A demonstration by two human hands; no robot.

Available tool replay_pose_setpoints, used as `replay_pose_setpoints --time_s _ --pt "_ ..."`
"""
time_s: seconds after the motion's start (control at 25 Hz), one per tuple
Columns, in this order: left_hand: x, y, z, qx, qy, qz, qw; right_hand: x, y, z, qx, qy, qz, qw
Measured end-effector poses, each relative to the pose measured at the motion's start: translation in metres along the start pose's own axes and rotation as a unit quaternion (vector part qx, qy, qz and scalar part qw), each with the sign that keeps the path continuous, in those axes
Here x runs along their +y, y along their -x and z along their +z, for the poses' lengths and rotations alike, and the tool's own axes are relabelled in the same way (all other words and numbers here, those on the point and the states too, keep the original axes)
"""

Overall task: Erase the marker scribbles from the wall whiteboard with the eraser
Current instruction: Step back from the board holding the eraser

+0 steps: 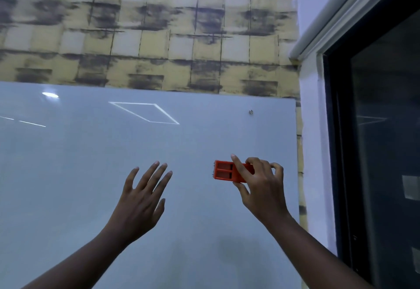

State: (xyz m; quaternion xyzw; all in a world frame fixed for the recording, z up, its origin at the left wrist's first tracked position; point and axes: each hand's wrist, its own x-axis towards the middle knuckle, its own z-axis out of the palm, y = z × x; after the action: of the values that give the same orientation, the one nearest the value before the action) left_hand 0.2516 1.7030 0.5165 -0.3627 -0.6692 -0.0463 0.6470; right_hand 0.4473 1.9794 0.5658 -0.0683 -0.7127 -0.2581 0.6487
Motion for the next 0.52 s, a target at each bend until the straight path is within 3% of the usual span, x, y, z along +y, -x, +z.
replay_pose_setpoints --time_s 0.24,0.52 --pt "-0.046 0.004 0.033 -0.002 0.010 -0.049 0.999 -0.026 -0.028 0.015 0.045 0.009 0.029 0.999" --pt "-0.059 -0.005 0.048 0.008 0.048 -0.066 0.997 -0.037 -0.026 0.026 0.042 0.017 0.043 0.998"
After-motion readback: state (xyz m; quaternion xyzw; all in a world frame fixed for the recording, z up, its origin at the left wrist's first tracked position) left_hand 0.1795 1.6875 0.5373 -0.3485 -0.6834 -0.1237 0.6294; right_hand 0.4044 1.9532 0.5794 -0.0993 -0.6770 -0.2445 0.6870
